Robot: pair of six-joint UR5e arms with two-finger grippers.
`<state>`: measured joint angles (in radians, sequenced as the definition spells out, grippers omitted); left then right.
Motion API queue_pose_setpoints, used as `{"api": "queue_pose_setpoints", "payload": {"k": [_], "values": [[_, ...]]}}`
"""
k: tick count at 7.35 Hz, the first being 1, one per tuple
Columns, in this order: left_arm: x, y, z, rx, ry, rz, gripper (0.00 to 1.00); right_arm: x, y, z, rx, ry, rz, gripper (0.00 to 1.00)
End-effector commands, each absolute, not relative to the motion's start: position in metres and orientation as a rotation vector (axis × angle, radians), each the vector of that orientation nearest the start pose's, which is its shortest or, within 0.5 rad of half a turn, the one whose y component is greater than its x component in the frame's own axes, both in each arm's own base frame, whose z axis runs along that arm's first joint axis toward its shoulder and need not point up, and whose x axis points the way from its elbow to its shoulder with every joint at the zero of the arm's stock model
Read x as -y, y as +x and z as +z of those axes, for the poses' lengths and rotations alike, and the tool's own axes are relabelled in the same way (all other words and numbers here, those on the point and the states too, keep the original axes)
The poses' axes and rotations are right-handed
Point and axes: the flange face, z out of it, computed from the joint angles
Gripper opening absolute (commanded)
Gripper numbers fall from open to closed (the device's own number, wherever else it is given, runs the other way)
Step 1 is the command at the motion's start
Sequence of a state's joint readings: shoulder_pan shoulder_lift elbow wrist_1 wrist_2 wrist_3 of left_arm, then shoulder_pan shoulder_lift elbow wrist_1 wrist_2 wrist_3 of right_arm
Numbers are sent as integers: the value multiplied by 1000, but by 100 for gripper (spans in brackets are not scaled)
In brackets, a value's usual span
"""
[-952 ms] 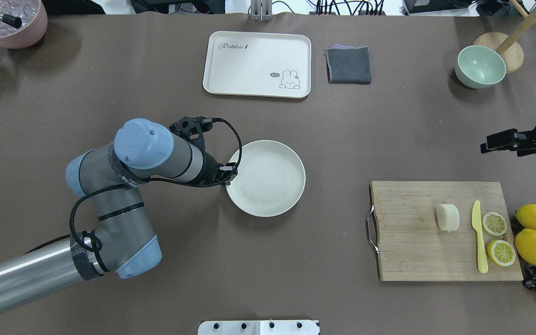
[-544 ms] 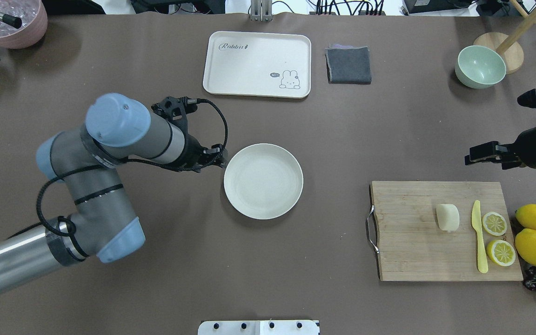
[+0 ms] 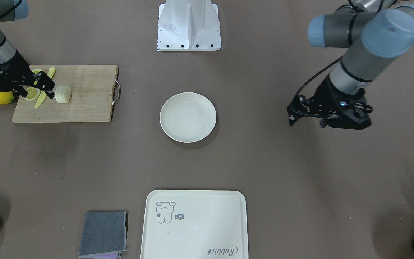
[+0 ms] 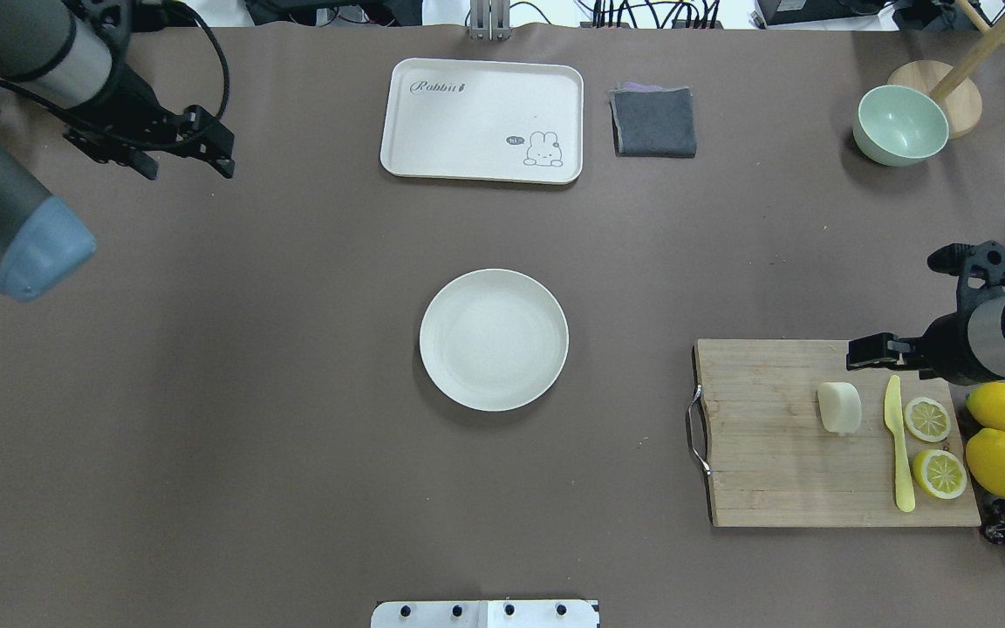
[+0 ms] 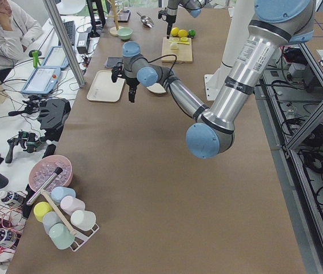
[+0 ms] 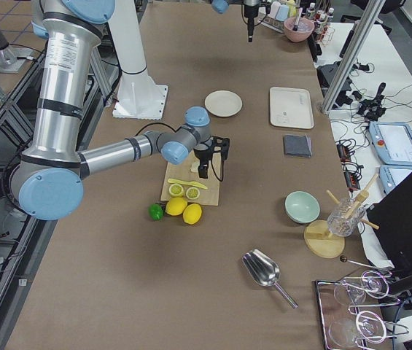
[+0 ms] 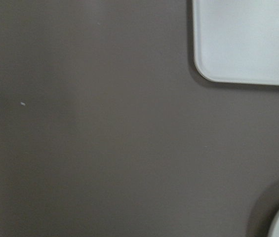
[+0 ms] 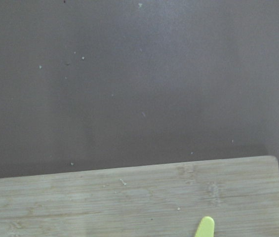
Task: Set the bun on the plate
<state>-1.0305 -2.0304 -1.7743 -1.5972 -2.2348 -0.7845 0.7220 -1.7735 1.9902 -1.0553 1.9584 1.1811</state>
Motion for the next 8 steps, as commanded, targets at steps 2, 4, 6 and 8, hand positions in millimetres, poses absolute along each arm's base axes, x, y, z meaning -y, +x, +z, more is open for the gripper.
{"api": "queue_pose_setpoints", "payload": {"k": [2,4,6,8], "values": [[580,229,319,-883,132,5,98,331,-306,490,797,83,124,100],[576,226,332,-874,122,10,98,315,-326,495,768,109,75,97],[574,225,341,-872,133,33,98,314,-326,502,752,123,13,61],[572,225,343,-873,132,35,98,316,-323,500,757,125,14,26]]}}
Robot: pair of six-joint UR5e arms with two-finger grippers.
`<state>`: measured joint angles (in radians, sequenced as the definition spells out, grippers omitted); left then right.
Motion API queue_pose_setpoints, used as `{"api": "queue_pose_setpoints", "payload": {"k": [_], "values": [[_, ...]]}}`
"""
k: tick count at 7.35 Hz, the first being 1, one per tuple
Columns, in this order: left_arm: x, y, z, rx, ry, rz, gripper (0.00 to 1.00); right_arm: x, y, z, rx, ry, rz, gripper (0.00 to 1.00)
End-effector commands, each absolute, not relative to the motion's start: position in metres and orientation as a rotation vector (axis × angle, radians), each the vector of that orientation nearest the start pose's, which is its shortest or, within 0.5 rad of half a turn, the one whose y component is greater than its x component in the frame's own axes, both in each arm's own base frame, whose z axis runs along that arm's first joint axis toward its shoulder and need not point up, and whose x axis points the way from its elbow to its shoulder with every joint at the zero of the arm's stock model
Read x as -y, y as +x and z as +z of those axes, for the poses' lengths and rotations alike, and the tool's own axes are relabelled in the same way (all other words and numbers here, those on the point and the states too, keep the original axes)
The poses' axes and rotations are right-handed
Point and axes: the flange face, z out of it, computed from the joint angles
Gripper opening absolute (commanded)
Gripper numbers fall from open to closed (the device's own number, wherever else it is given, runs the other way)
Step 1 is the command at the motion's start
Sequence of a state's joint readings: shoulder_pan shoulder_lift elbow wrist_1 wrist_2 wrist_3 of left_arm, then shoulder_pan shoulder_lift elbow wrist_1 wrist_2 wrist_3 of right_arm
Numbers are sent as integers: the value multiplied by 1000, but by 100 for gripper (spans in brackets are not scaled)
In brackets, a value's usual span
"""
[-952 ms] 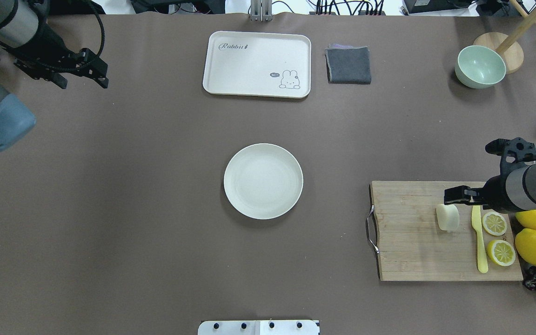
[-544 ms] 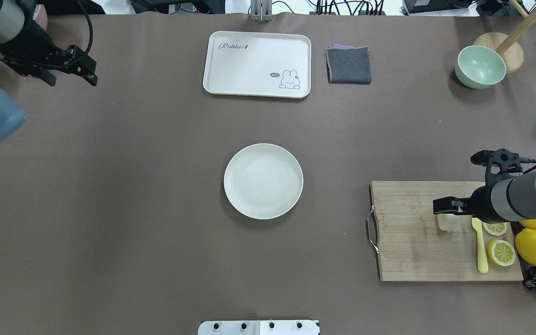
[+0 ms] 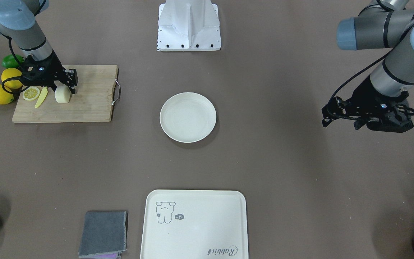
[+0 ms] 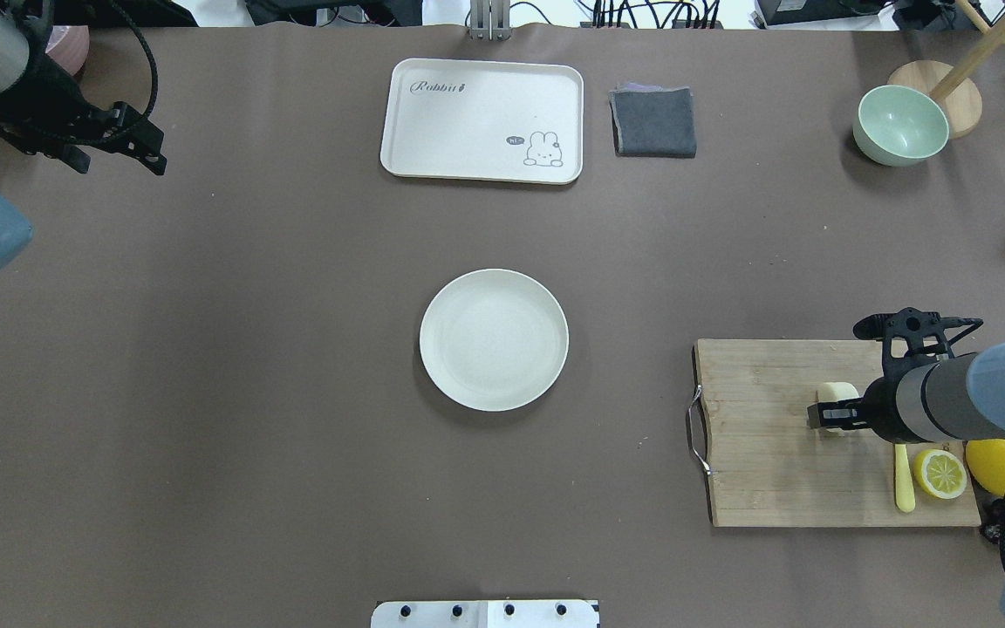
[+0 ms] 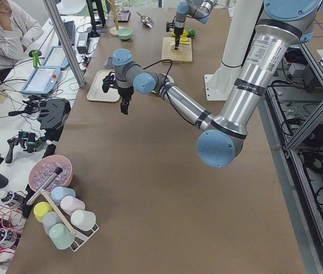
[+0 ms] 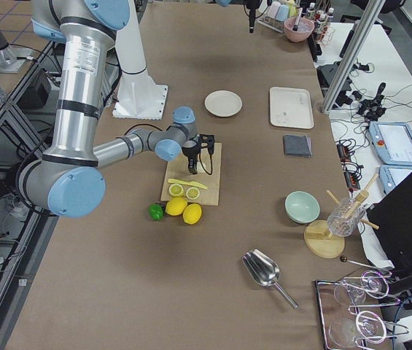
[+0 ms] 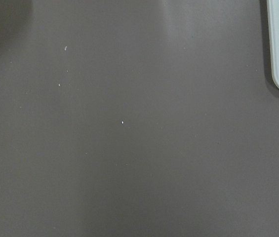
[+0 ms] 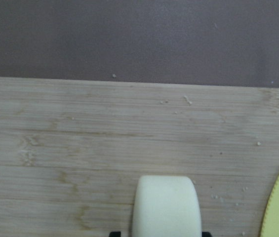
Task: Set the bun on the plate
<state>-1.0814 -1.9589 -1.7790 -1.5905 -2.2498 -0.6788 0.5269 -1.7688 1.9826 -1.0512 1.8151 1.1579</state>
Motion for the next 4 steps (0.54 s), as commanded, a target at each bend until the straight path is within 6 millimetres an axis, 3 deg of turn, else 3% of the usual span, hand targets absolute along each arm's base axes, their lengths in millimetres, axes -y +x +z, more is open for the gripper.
{"api": "queue_pose_setpoints", "payload": {"k": [1,2,3,4], "values": [[575,217,348,-865,134,31,98,318,-325,494,770,131,16,22],[586,184,361,-843,172,73,99,319,-326,490,777,135,15,17],[601,144,384,-804,177,95,98,329,-336,473,805,153,20,16],[613,85,420,-751,191,147,98,336,-349,458,823,159,28,16]]}}
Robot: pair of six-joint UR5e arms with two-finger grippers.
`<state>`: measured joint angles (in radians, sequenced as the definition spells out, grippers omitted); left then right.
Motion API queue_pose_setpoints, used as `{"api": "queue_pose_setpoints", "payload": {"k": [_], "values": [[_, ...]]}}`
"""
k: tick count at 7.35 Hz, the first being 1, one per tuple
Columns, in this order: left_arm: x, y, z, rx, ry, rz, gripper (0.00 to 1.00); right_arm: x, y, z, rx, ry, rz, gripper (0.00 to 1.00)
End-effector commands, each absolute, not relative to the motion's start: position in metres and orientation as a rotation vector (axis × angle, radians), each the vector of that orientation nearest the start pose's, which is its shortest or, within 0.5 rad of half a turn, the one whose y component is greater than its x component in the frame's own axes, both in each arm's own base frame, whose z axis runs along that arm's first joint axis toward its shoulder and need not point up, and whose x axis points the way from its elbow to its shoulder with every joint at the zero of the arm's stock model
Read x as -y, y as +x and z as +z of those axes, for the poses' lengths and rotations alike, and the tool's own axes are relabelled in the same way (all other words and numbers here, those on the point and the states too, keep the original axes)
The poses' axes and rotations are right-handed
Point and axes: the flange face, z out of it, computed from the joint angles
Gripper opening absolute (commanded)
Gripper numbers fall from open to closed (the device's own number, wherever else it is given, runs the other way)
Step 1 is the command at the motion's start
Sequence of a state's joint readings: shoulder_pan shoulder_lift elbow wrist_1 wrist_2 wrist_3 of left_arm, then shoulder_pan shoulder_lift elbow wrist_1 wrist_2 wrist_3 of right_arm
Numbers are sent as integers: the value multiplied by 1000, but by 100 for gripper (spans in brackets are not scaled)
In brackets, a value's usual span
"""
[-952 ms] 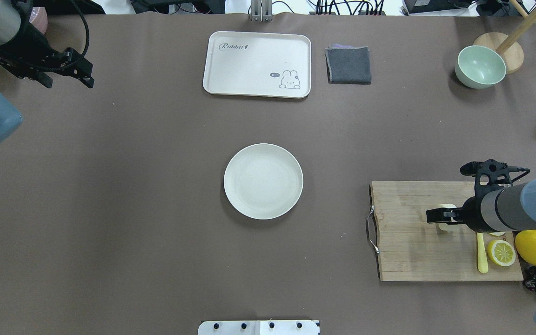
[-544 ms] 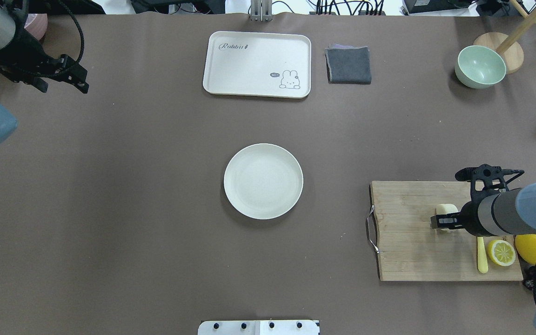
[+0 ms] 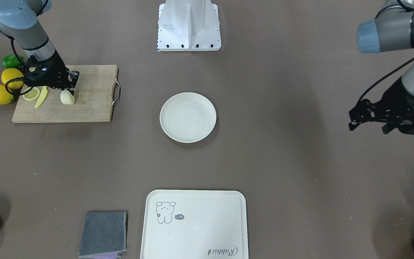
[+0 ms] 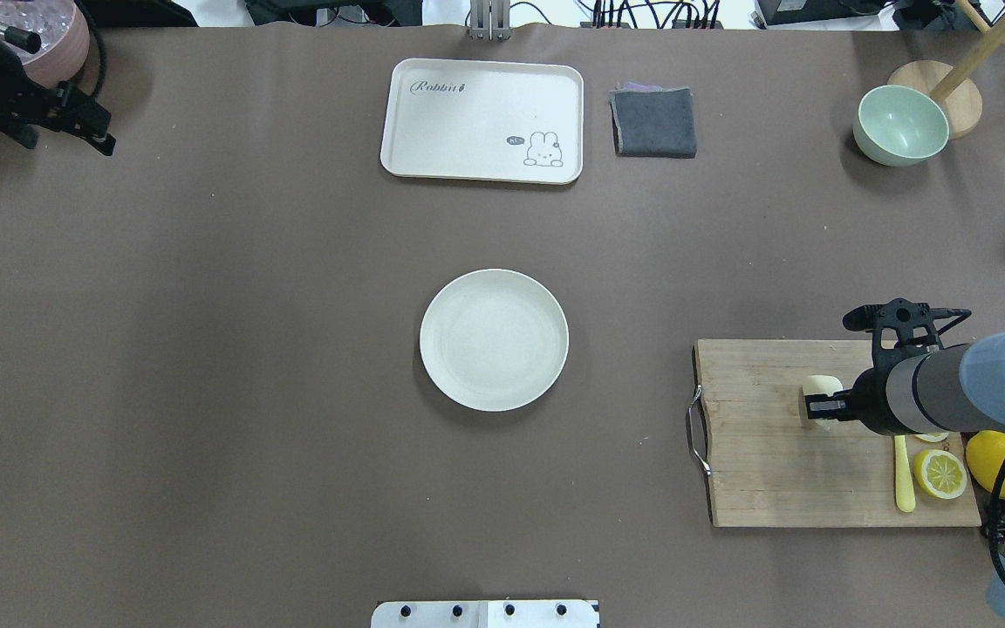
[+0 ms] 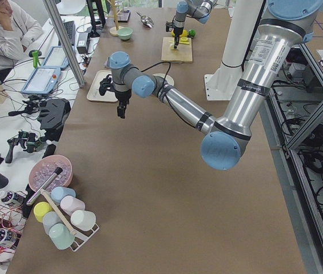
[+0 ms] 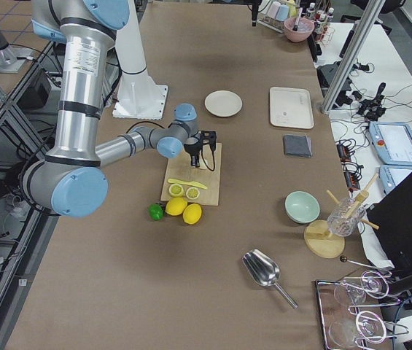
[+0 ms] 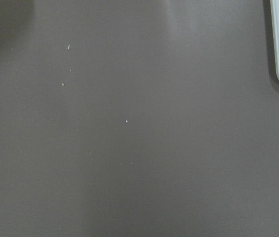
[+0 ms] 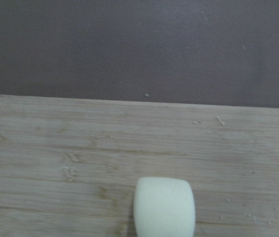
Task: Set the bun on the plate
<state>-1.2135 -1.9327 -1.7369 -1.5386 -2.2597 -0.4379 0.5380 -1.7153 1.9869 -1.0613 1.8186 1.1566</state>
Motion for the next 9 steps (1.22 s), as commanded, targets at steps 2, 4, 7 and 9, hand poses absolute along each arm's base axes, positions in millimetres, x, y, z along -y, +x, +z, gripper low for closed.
{"api": "queue_pose_setpoints", "payload": {"k": [2,4,7,9], "values": [[629,-36,500,-683,213,249,98,367,-402,380,792,122,95,17],[601,-72,560,-669,221,264,99,381,-450,286,797,88,170,17],[588,-71,576,-676,218,258,99,413,-578,197,798,92,275,48],[588,-70,578,-677,211,250,99,393,-613,192,773,114,309,99]]}}
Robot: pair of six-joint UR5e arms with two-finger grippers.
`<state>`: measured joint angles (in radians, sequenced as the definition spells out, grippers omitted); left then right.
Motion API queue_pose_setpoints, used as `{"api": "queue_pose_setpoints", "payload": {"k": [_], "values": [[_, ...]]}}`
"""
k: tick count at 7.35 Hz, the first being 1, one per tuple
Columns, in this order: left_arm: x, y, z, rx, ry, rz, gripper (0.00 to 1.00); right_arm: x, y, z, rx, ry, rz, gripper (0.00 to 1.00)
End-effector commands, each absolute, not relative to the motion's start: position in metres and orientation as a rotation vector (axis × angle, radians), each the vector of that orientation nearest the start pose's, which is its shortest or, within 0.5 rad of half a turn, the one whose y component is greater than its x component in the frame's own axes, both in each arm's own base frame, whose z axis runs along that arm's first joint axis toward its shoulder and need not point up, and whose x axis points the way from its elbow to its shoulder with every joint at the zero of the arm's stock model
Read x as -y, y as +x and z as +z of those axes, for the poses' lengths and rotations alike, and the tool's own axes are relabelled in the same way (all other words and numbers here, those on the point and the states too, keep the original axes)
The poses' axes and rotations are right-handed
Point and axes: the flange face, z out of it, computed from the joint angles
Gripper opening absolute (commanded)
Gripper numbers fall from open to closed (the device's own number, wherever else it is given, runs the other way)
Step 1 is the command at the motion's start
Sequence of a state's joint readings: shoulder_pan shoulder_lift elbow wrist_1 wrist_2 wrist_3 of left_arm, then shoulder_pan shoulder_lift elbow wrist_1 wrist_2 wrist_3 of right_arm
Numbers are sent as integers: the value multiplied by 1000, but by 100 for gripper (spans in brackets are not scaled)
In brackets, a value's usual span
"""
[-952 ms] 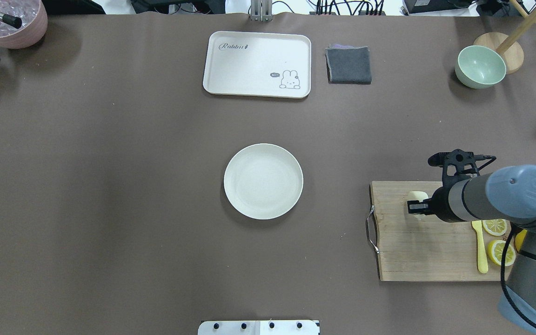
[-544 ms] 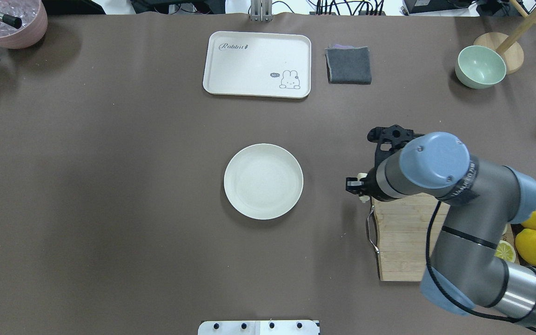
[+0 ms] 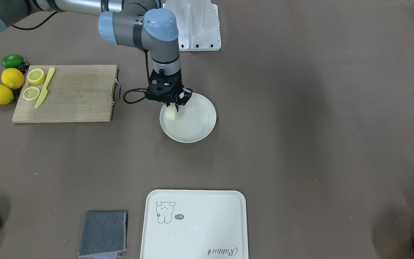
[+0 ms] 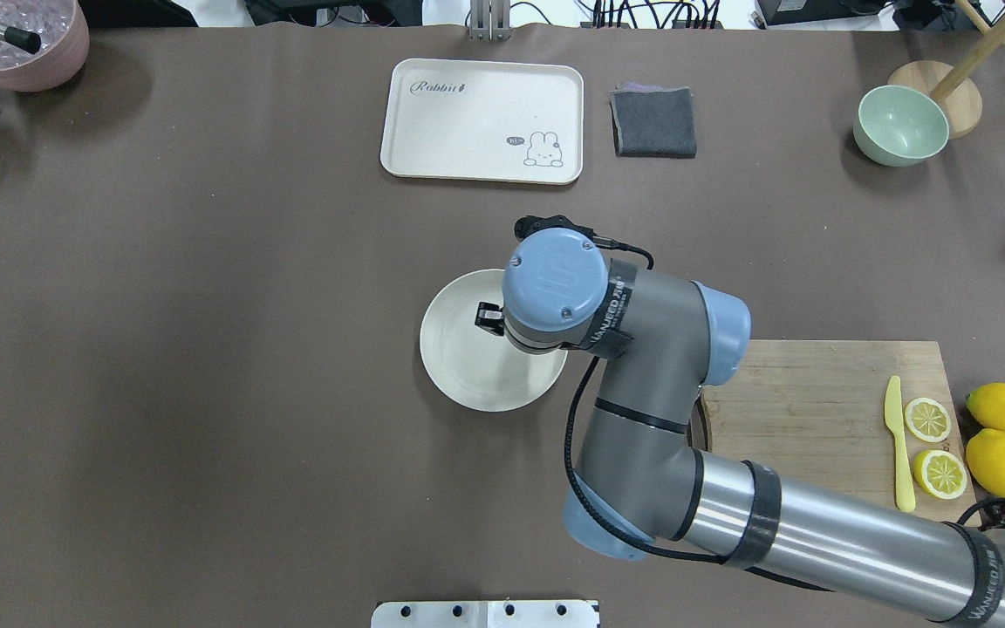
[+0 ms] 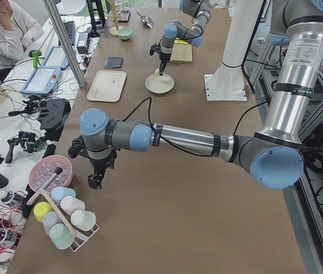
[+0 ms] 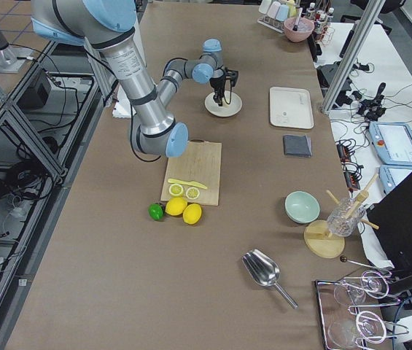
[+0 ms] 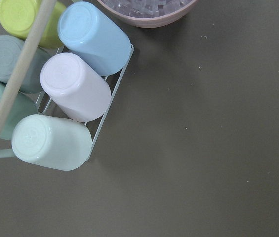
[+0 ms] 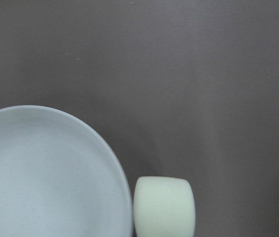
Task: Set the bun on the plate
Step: 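Carry the bun with the right gripper over the plate and lower it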
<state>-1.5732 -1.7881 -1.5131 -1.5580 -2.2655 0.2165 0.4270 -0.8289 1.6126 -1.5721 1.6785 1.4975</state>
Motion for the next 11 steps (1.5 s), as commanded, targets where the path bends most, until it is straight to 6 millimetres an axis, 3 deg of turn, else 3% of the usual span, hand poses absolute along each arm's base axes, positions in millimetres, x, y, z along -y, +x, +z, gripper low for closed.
{"api": "queue_pose_setpoints", "payload": {"k": [1,4,6,7,9,10,11], "values": [[588,-70,580,-678,205,243,99,393,-614,190,776,112,318,99],[589,-67,579,-681,195,220,99,396,-611,190,777,120,312,100],[586,-64,584,-682,186,220,99,420,-591,184,788,135,331,100],[574,-64,602,-688,145,204,99,443,-572,186,786,125,326,100],[558,-64,631,-698,94,188,98,505,-511,198,790,107,296,100],[536,-58,646,-812,61,160,98,532,-460,200,820,80,296,100],[534,-55,644,-881,33,109,98,544,-408,206,819,80,261,100]]}}
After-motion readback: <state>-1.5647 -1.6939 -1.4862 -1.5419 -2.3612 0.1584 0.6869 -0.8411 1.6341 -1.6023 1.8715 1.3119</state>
